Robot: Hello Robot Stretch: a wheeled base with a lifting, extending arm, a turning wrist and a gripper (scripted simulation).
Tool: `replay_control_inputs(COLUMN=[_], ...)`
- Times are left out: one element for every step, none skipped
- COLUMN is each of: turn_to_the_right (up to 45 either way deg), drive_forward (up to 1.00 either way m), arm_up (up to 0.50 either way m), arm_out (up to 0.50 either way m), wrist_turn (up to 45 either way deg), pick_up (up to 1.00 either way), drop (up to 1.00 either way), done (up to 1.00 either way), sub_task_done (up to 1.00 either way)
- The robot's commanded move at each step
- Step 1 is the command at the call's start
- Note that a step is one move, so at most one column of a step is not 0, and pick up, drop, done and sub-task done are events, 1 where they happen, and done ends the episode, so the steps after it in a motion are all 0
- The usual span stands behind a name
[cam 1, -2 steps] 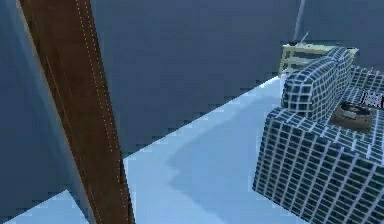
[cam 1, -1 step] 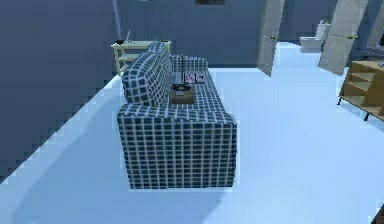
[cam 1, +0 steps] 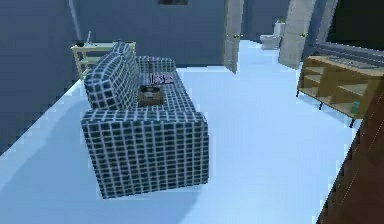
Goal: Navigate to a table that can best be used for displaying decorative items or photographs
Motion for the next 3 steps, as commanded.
replay_control_inputs(turn_to_the_right=[0.0, 45.0, 18.0], drive_forward=[0.75, 0.0, 0.0], arm_up=[0.0, 0.0, 0.0], arm_out=[0.0, 0.0, 0.0], wrist_turn=[0.0, 0.0, 0.0], pick_up=[0.0, 0.0, 0.0], drop=[0.0, 0.0, 0.0], done=[0.0, 0.0, 0.0], sub_task_done=[0.0, 0.0, 0.0])
